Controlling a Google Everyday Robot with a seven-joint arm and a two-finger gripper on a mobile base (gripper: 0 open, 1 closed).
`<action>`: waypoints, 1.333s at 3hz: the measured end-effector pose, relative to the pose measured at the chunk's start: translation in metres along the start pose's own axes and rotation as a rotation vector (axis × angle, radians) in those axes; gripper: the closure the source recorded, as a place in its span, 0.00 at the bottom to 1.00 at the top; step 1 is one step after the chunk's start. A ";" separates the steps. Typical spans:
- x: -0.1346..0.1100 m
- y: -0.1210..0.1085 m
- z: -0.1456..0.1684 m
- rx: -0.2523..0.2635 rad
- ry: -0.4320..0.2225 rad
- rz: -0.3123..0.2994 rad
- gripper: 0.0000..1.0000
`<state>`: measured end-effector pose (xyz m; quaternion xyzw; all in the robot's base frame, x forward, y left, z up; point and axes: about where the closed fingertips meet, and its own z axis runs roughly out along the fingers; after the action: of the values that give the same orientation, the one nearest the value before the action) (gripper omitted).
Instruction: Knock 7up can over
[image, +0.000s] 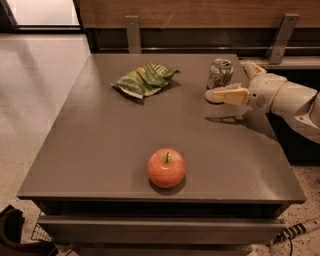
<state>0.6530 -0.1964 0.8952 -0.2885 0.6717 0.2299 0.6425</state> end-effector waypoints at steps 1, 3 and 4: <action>0.001 0.000 0.010 -0.021 -0.015 0.010 0.00; 0.002 0.004 0.018 -0.034 -0.024 0.015 0.38; 0.002 0.005 0.021 -0.038 -0.025 0.015 0.61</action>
Offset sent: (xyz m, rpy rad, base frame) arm 0.0148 0.0124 -0.0079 0.0383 -0.0054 0.0290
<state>0.6643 -0.1786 0.8916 -0.2928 0.6614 0.2510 0.6433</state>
